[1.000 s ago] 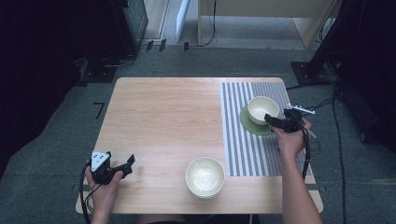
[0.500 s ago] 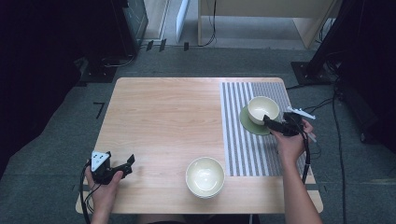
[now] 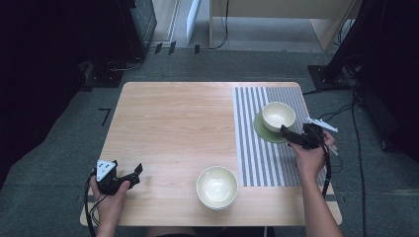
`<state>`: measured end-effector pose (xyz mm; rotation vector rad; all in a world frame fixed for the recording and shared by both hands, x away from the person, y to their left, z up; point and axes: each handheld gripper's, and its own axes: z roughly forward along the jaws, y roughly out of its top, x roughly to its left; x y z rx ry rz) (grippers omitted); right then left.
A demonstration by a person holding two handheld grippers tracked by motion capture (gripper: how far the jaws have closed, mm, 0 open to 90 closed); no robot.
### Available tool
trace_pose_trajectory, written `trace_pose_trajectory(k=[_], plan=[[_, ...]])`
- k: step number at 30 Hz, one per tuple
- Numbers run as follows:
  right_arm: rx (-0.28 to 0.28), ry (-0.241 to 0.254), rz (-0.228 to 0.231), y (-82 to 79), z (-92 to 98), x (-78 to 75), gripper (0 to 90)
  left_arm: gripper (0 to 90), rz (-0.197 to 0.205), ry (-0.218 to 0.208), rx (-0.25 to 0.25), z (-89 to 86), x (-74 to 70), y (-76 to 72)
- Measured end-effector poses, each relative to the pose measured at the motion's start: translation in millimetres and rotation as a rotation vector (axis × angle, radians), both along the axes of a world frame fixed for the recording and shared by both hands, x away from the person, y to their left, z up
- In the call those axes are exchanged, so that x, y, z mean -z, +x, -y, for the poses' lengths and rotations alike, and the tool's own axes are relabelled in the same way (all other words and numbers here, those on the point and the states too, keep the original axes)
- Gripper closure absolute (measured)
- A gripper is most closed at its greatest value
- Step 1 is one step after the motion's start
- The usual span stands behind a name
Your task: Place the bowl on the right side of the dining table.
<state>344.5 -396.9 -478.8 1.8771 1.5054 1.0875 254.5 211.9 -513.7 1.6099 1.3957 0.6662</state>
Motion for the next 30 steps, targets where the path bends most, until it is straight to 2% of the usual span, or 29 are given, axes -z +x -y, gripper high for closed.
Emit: trace_pose_trajectory(k=[10, 30], plan=[[-0.013, -0.007, 0.014, -11.6, -0.5, -3.3, 0.0, 1.0, 0.0, 0.0, 0.001, -0.1, 0.0, 0.0], [-0.042, -0.008, 0.024, -32.5, -11.1, 4.6, 0.0, 1.0, 0.0, 0.001, 0.003, 0.2, -0.1, -0.1]])
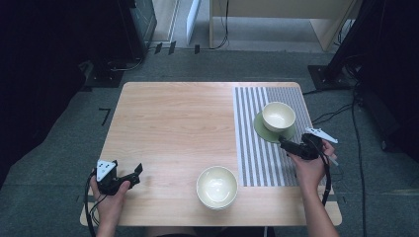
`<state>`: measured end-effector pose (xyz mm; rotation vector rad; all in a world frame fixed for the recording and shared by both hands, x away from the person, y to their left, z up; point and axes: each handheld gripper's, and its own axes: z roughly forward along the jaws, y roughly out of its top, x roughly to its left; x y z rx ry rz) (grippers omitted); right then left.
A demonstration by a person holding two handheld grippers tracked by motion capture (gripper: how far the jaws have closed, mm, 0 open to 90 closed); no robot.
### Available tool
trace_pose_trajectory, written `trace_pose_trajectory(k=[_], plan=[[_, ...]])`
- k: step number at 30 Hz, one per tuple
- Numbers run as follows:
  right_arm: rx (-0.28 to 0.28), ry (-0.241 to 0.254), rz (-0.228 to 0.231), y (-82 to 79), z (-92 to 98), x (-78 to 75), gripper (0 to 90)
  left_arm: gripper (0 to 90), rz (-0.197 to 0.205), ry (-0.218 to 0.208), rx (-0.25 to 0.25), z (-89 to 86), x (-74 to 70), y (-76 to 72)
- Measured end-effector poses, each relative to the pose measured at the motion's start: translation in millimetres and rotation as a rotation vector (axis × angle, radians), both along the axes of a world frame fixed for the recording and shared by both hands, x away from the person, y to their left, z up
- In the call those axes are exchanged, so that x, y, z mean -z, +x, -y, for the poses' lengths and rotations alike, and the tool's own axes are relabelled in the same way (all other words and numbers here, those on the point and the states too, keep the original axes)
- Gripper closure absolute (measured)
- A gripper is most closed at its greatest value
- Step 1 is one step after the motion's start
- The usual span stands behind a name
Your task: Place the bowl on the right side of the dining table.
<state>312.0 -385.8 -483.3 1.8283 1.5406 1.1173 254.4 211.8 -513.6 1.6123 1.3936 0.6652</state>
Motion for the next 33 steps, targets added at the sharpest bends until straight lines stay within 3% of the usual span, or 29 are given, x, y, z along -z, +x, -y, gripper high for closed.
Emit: trace_pose_trajectory(k=[12, 33], plan=[[0.007, 0.021, 0.02, -15.4, 7.5, 5.4, 0.0, 1.0, -0.001, 0.002, 0.003, 0.3, 0.0, -0.1], [-0.019, 0.003, 0.012, -43.2, 14.3, 19.9, 0.0, 1.1, -0.003, 0.003, 0.006, 0.5, 0.0, -0.2]])
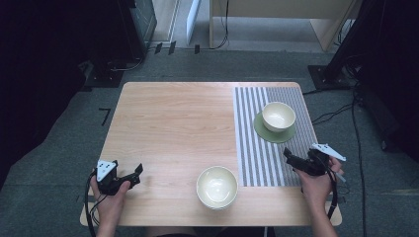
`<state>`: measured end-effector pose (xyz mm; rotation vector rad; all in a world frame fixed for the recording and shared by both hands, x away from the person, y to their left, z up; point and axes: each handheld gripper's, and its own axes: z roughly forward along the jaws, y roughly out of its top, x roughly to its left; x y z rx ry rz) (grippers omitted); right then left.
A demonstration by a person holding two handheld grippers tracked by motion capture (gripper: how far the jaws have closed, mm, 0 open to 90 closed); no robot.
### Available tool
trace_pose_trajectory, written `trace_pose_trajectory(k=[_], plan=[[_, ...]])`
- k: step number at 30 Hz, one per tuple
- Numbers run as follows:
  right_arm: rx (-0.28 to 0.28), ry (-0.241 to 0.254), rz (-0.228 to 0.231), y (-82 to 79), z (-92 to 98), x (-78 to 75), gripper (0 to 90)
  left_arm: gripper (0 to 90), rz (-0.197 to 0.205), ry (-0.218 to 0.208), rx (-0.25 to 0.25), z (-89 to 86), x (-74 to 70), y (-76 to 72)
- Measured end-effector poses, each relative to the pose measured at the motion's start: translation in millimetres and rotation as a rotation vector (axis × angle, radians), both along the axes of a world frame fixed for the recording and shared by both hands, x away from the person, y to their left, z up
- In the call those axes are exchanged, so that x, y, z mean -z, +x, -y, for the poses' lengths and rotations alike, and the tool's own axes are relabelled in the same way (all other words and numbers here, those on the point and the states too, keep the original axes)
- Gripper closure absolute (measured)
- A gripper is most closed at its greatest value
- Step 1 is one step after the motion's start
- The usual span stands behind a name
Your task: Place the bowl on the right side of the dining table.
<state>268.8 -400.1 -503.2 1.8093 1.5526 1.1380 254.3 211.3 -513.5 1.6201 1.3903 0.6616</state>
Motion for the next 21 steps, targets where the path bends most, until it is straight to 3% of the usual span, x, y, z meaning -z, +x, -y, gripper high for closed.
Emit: trace_pose_trajectory(k=[21], plan=[[0.006, -0.009, -0.016, -19.7, 9.1, 8.5, 0.0, 1.1, 0.0, -0.003, 0.0, -0.2, 0.1, 0.0]])
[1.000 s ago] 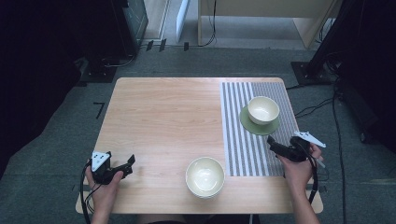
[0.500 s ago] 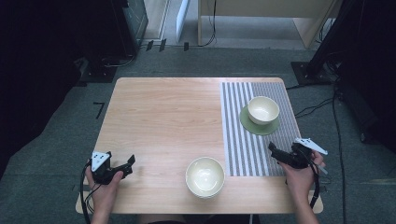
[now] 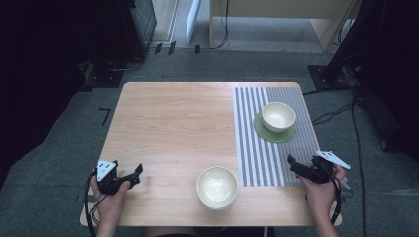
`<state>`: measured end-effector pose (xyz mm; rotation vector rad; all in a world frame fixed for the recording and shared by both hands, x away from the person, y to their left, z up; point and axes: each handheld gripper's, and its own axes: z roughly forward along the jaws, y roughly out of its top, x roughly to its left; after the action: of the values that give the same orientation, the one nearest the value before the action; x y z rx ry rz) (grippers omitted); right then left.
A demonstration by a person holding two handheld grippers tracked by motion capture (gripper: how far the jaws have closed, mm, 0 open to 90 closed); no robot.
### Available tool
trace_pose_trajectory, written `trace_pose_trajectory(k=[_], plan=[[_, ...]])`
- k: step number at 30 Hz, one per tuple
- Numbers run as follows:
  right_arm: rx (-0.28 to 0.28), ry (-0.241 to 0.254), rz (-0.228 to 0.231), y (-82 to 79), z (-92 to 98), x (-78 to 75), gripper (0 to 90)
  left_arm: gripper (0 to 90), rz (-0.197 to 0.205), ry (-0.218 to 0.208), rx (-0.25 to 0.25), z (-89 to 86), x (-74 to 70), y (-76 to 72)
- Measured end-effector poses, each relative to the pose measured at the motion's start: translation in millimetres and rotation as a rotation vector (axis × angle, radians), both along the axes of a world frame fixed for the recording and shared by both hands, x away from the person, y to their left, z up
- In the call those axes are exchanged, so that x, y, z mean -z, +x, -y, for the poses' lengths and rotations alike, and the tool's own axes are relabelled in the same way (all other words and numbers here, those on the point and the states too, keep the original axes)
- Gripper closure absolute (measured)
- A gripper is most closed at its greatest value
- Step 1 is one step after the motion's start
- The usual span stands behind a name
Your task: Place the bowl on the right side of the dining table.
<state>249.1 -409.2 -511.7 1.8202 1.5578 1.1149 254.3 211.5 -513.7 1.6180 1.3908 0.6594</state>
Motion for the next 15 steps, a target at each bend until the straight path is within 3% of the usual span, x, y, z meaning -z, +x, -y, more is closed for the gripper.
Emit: trace_pose_trajectory(k=[15], plan=[[-0.015, 0.007, -0.01, -12.7, 2.3, 1.6, 0.0, 1.2, -0.001, -0.006, -0.001, -0.4, 0.1, 0.0]])
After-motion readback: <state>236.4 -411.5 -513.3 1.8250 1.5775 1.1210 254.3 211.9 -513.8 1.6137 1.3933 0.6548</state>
